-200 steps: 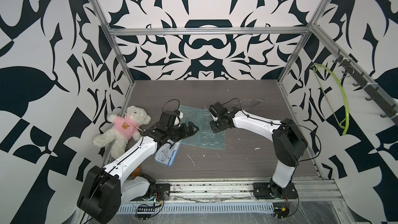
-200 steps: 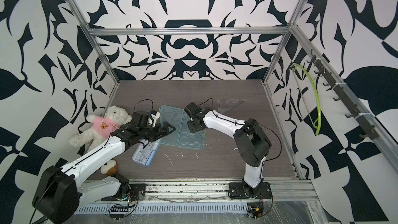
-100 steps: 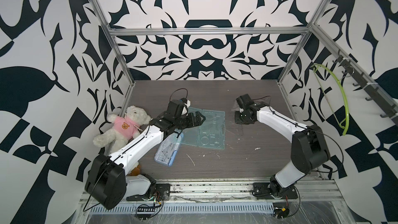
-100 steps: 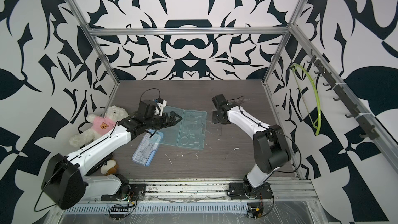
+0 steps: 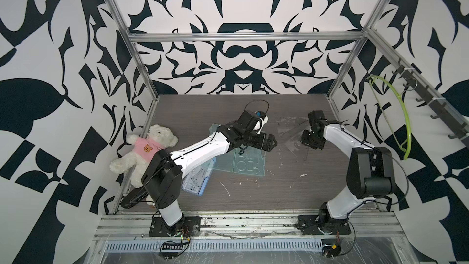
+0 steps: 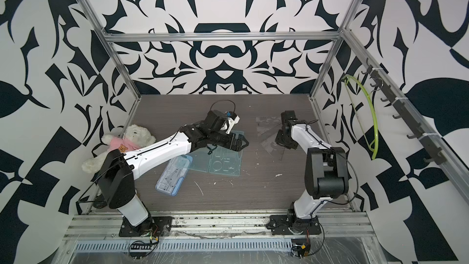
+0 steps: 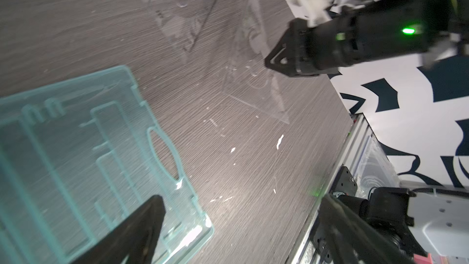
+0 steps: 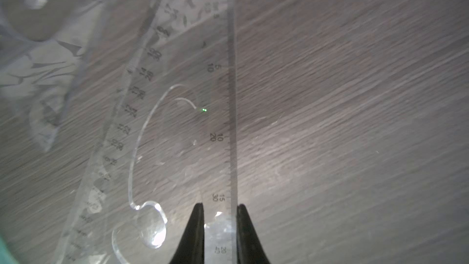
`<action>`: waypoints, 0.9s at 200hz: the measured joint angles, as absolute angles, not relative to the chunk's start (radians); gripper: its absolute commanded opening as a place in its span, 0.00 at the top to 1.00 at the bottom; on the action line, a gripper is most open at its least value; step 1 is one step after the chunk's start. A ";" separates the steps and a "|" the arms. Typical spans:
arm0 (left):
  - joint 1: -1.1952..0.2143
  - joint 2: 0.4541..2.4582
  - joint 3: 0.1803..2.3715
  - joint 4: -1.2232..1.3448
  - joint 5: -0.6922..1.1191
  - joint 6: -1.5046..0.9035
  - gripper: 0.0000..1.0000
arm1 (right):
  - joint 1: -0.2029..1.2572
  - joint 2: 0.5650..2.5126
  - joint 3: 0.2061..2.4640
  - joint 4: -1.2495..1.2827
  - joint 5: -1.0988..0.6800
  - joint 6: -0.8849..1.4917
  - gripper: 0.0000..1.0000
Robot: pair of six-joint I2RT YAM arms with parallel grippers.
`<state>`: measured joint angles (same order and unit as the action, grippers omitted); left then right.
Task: Open the ruler set and take out the ruler
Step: Place the ruler at the center of the board.
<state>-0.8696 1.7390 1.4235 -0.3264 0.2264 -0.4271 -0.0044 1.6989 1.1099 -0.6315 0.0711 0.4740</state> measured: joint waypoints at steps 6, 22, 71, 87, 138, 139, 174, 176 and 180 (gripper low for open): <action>-0.872 1.748 1.435 -0.328 0.226 -0.421 0.01 | -0.012 1.718 1.113 -0.628 0.067 0.476 0.85; -0.872 1.775 1.464 -0.336 0.225 -0.414 0.01 | -0.028 1.764 1.124 -0.619 0.055 0.484 0.85; -0.882 1.811 1.490 -0.350 0.224 -0.393 0.01 | -0.047 1.834 1.172 -0.590 0.044 0.496 0.85; -0.884 1.812 1.490 -0.357 0.224 -0.392 0.01 | -0.047 1.850 1.192 -0.582 0.045 0.496 0.84; -0.887 1.826 1.490 -0.371 0.224 -0.391 0.01 | -0.050 1.906 1.252 -0.571 0.050 0.495 0.84; -0.887 1.826 1.490 -0.371 0.224 -0.391 0.01 | -0.050 1.906 1.253 -0.571 0.050 0.495 0.84; -0.887 1.826 1.490 -0.376 0.224 -0.391 0.01 | -0.057 1.935 1.287 -0.574 0.054 0.495 0.84; -0.887 1.826 1.490 -0.376 0.224 -0.391 0.01 | -0.057 1.937 1.289 -0.575 0.054 0.495 0.84; -0.887 1.826 1.490 -0.377 0.224 -0.391 0.01 | -0.058 1.940 1.293 -0.575 0.054 0.495 0.84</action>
<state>-0.8867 1.8263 1.4902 -0.3771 0.2237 -0.3908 -0.0582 1.9400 1.2926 -0.5751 0.0540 0.4950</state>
